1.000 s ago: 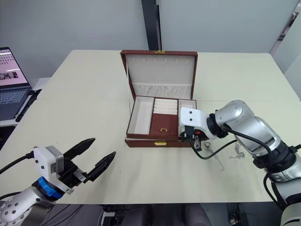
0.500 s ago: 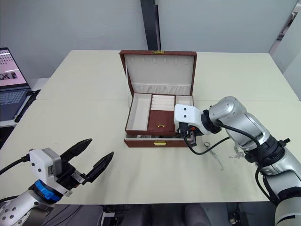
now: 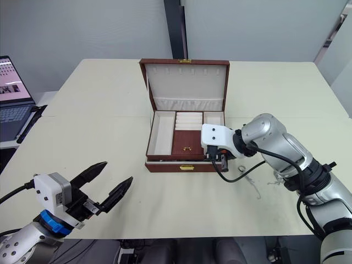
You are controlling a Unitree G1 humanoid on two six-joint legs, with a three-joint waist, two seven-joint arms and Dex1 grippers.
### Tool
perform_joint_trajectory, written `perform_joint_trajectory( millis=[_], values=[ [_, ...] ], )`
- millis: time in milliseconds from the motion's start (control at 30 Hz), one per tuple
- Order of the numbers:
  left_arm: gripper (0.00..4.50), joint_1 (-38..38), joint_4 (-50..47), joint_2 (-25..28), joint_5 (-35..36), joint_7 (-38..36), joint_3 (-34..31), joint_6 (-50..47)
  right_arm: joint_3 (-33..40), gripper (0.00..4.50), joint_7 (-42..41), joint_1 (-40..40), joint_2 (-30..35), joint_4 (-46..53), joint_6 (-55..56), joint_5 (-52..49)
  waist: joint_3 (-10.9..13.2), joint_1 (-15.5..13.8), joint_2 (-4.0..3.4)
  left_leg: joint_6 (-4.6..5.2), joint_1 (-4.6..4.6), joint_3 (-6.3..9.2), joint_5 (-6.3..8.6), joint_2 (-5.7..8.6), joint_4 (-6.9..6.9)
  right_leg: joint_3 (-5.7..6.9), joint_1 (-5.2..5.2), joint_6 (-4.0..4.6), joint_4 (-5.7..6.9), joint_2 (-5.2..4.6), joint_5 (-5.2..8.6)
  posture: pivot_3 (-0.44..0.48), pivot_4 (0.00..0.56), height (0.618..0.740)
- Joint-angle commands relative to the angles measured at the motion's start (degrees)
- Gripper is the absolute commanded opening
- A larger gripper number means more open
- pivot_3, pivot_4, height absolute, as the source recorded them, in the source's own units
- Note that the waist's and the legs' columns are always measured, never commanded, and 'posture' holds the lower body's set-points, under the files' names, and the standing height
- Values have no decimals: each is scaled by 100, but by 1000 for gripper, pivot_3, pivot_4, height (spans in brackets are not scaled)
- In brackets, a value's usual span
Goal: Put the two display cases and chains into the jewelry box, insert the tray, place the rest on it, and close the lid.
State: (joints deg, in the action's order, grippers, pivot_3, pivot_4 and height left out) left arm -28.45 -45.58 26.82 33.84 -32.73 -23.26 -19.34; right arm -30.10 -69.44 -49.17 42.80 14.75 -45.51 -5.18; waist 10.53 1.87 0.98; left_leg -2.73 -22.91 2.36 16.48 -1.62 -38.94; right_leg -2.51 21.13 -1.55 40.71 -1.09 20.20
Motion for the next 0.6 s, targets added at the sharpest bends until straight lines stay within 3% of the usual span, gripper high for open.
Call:
perform_joint_trajectory(
  millis=[33,600],
  values=[
    [4500,-20,-261,17,55,63,-73,104,-64,11,-32,-55,-33,107,-11,46,0,0,0,0,0,0,0,0,0,0,0,0,0,0,0,0,150,740],
    [4500,11,-273,26,55,142,18,54,-158,11,-38,38,-201,193,-48,158,-1,12,1,0,2,0,0,-2,1,-1,0,0,0,2,0,0,150,740]
  ],
)
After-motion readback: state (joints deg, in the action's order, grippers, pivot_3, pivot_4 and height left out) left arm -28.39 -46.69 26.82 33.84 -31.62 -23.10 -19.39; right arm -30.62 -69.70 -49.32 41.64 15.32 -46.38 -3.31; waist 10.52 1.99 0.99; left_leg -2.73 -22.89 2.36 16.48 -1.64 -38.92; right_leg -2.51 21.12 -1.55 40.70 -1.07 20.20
